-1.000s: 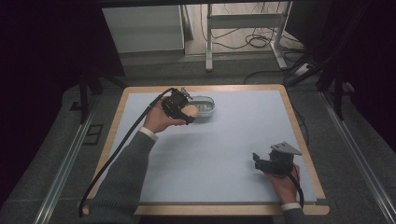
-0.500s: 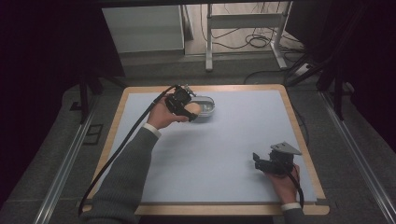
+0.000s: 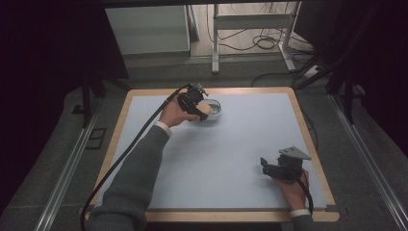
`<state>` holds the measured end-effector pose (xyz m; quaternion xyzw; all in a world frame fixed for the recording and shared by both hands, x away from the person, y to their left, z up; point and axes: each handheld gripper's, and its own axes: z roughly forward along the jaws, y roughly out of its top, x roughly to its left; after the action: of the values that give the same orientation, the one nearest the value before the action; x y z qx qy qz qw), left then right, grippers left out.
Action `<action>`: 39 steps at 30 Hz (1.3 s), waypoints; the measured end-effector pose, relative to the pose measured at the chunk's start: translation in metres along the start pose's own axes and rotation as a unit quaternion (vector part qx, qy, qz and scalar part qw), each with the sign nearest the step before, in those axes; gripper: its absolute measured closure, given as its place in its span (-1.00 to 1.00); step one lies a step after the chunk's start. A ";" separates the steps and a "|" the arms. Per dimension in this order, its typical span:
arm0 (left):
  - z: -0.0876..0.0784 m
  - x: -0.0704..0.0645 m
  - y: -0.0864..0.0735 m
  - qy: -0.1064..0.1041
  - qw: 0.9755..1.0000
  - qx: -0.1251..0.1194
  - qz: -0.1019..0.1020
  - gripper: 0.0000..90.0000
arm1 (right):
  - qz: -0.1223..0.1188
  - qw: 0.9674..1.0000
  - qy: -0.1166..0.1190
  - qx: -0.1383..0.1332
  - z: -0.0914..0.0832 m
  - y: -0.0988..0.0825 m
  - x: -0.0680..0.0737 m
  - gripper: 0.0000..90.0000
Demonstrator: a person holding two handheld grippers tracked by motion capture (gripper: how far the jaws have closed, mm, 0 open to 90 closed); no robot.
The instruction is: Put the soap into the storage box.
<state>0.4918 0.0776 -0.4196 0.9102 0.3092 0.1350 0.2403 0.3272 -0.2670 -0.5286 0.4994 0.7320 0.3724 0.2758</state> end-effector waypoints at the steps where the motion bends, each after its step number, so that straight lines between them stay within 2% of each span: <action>1: 0.002 0.001 0.001 -0.002 1.000 0.002 0.002 -0.27 | 0.000 1.000 0.000 0.000 0.000 0.000 0.000 -0.83; 6: 0.013 0.005 0.008 -0.003 1.000 0.012 0.007 -0.27 | 0.001 1.000 0.000 0.000 0.000 0.000 0.000 -0.83; 15: 0.025 0.013 0.021 -0.006 1.000 0.012 0.012 -0.27 | 0.001 1.000 0.000 0.000 0.000 0.000 0.000 -0.83; 22: 0.036 0.017 0.028 -0.005 0.999 0.028 0.021 -0.27 | 0.001 1.000 0.000 0.001 0.000 0.000 0.000 -0.83; 27: 0.047 0.024 0.028 -0.011 1.000 0.028 0.008 -0.27 | 0.000 1.000 -0.001 0.001 0.000 0.000 0.000 -0.83; 31: 0.050 0.028 0.028 -0.005 0.999 0.038 0.011 -0.27 | 0.000 1.000 0.000 0.002 0.000 0.000 0.000 -0.83; 39: 0.060 0.032 0.029 -0.007 0.999 0.042 0.006 -0.27 | -0.002 1.000 -0.002 0.001 0.000 0.000 0.000 -0.83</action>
<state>0.5540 0.0563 -0.4521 0.9221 0.3076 0.1172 0.2032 0.3274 -0.2667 -0.5288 0.4988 0.7332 0.3699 0.2773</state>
